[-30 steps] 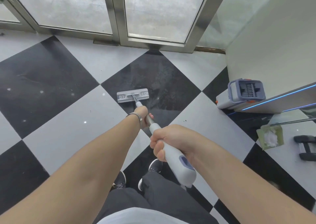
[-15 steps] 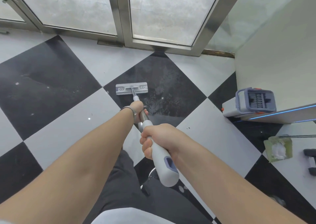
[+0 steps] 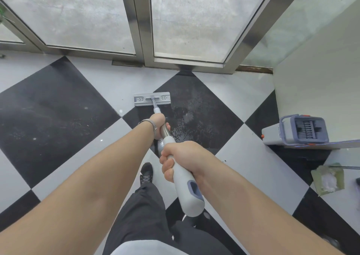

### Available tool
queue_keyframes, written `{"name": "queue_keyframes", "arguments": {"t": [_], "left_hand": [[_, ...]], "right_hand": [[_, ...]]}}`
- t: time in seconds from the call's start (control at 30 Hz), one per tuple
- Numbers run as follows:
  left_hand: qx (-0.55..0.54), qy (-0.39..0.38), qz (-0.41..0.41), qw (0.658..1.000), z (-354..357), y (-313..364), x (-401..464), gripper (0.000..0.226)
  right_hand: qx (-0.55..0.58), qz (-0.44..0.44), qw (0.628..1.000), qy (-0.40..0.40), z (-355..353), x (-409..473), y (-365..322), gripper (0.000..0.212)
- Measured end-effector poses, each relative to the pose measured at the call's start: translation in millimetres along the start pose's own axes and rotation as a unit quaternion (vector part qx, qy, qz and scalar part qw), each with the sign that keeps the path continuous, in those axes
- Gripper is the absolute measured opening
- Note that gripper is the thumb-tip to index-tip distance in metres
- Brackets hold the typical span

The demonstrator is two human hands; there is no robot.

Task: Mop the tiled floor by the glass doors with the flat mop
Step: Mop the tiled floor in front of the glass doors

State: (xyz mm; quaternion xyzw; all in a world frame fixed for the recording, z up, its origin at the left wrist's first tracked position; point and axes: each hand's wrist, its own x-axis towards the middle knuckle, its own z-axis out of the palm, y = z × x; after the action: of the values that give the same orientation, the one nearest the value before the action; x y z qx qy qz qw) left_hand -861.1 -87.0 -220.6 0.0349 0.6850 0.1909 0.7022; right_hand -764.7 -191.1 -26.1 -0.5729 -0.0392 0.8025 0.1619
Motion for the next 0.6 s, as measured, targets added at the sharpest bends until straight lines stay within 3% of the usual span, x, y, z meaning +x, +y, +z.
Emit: {"name": "queue_keyframes", "arguments": {"t": [0.27, 0.6], "left_hand": [[0.014, -0.023, 0.004, 1.0, -22.3, 58.9, 25.8, 0.011], [0.026, -0.024, 0.02, 0.999, -36.1, 128.9, 64.3, 0.01]], "right_hand": [[-0.024, -0.015, 0.999, 0.019, 38.8, 35.5, -36.0, 0.018], [-0.011, -0.036, 0.999, 0.024, 73.4, 82.4, -85.2, 0.017]]}}
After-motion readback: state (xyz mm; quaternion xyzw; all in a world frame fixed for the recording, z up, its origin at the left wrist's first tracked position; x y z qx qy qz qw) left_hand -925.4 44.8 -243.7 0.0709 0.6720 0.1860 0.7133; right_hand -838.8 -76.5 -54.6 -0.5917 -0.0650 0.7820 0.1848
